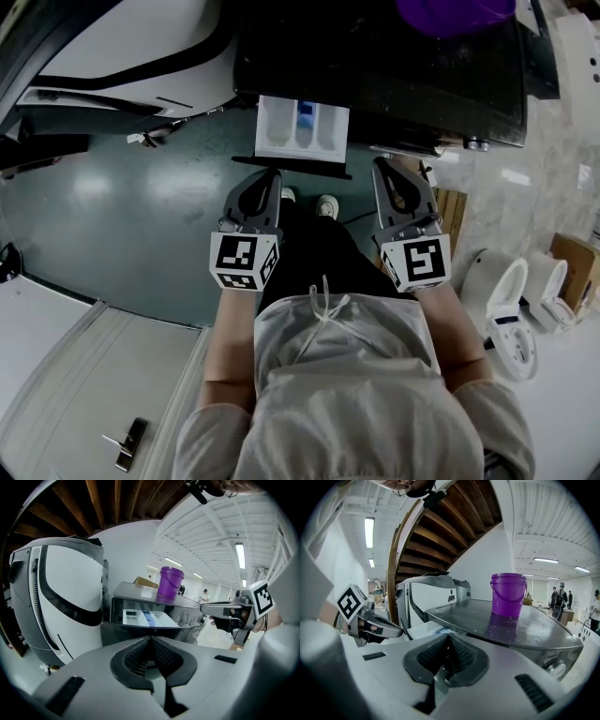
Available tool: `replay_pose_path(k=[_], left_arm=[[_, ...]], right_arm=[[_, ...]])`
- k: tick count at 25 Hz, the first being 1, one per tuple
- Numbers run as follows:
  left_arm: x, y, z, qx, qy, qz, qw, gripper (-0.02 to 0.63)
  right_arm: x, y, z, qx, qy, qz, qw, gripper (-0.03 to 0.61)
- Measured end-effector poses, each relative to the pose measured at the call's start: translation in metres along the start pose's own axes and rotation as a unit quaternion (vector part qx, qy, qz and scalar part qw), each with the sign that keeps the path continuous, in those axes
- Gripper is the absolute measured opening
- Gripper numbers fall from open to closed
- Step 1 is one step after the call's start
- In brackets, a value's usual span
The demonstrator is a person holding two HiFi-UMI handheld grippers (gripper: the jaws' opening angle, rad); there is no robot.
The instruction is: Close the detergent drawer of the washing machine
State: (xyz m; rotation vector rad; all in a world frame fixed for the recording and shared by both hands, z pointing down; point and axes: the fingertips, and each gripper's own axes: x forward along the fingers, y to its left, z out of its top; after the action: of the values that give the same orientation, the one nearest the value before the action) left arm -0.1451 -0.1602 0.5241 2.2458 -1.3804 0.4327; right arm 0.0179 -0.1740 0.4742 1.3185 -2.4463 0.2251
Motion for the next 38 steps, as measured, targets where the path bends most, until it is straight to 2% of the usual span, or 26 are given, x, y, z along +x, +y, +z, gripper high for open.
replay_pose_path(k=[10,25,31,38], left_arm=[[0.034,0.011,0.023,0.015,0.013,-0.020,0.9996,0.020],[0.077,0.027,0.053,0.031,0.011,-0.037,0.9988,0.020],[0.085,0.032,0.060,0.007,-0.003,-0.033,0.9994,0.018],[0.085,0.032,0.061,0.001,-0.001,-0.056,0.9985,0.018]], right_arm=[[0.017,-0.032,0.012,-0.002,0.002,-0.038,0.999,0.005],[0.051,-0.051,0.032,0.008,0.008,-0.052,0.999,0.005],[0.060,-0.055,0.034,0.015,0.012,-0.055,0.998,0.005],[0.064,-0.060,0.035,0.013,0.010,-0.058,0.998,0.005]])
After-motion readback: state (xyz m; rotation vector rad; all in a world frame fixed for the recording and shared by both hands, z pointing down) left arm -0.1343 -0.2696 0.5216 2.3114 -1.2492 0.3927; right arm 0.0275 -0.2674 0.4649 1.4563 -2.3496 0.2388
